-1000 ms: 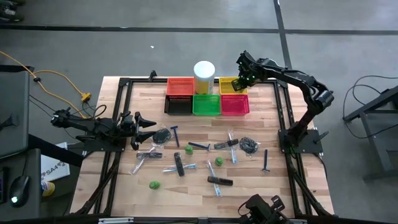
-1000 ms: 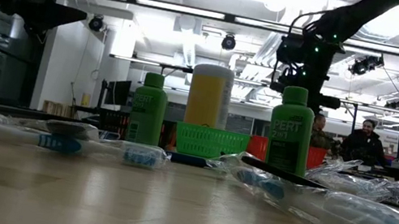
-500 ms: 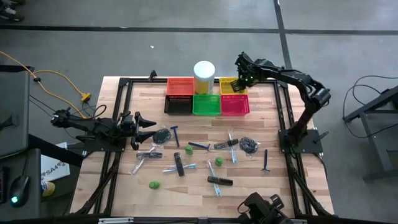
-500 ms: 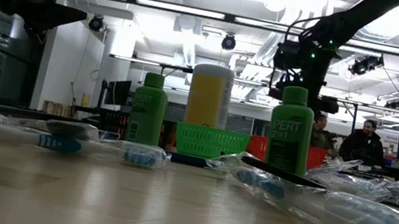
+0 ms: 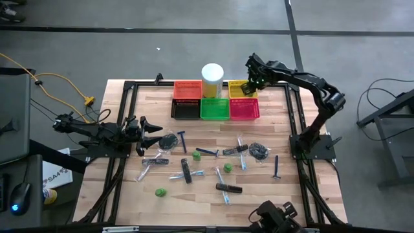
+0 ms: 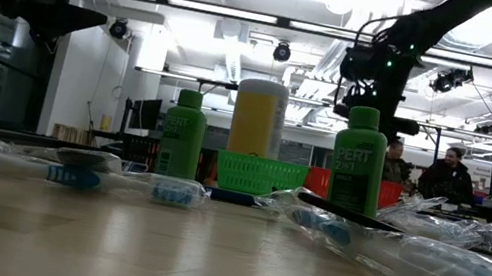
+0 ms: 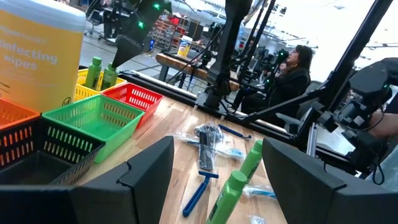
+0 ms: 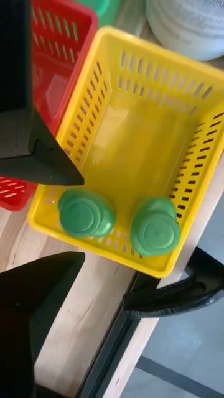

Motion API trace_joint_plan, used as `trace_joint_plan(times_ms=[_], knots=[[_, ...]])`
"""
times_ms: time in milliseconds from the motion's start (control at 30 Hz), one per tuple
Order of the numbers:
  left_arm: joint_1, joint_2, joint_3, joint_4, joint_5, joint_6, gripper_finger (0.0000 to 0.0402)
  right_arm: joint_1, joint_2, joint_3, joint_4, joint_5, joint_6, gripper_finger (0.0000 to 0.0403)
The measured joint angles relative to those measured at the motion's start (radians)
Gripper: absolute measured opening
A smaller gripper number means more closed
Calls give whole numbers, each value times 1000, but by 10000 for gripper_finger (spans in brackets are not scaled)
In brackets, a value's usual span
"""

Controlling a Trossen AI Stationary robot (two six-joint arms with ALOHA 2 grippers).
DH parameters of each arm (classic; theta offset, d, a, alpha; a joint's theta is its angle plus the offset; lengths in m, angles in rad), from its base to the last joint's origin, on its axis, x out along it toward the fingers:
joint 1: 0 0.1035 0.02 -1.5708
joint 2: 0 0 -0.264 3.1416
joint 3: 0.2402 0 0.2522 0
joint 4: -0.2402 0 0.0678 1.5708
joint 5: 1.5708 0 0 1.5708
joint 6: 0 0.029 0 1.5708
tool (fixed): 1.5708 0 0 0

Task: Pick & Place Travel size toiletries
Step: Put the green shampoo into the yellow bin

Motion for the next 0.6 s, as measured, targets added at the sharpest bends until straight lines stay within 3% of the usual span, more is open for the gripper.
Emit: trace_joint_plan(times_ms=[233, 600], knots=[[0, 0, 0, 0, 3, 0, 246, 0, -107, 0, -12, -40, -4, 178], [0, 0, 0, 0, 3, 0, 246, 22, -272, 0, -95, -265, -75, 174]])
